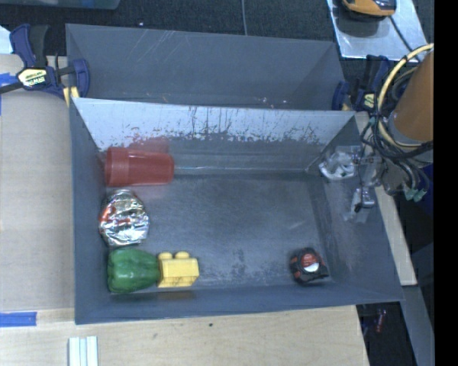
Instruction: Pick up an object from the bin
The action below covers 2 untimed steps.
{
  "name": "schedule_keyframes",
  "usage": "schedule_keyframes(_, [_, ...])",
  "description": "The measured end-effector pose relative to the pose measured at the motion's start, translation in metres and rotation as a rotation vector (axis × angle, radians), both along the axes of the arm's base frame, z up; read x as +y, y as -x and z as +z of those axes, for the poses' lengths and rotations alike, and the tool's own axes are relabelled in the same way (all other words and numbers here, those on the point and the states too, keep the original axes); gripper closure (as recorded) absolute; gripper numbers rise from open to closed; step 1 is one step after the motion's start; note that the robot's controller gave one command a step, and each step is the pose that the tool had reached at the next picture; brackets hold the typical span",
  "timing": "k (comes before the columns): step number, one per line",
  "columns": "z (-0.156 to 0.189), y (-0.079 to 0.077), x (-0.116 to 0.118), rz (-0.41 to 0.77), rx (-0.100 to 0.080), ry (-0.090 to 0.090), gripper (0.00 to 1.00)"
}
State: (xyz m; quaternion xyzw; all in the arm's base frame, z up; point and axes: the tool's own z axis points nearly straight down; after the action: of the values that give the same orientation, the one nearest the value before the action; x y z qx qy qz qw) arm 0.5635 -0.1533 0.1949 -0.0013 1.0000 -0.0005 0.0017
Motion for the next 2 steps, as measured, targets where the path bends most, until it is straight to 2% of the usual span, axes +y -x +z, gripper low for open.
schedule_keyframes(1, [0.0, 0.0, 0.0, 0.0, 0.0, 0.0, 0.0])
schedule_keyframes(2, [-0.038, 0.038, 0.002, -0.154, -0.006, -0.005, 0.0])
